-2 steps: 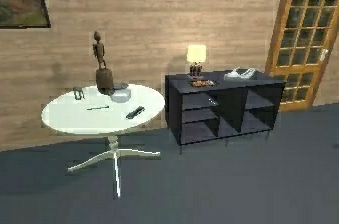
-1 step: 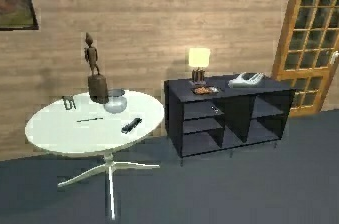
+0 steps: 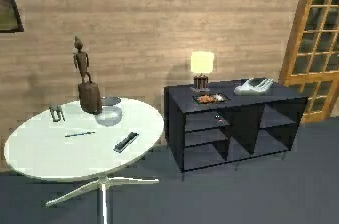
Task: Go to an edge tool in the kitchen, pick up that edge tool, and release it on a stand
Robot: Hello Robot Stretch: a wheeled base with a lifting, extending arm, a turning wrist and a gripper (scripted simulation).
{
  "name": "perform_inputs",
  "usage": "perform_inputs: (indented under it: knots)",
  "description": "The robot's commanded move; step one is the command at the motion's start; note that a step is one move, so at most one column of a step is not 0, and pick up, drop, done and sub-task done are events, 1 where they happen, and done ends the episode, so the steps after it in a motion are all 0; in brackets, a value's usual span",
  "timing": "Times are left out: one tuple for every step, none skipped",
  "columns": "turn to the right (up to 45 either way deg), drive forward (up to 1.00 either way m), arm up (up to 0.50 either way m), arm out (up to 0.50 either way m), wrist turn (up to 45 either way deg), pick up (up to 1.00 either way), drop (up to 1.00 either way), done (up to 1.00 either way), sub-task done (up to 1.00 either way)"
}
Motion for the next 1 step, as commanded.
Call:
perform_inputs:
  knots:
    - [39.0,0.0,0.0,0.0,0.0,0.0,0.0,0.0,0.0]
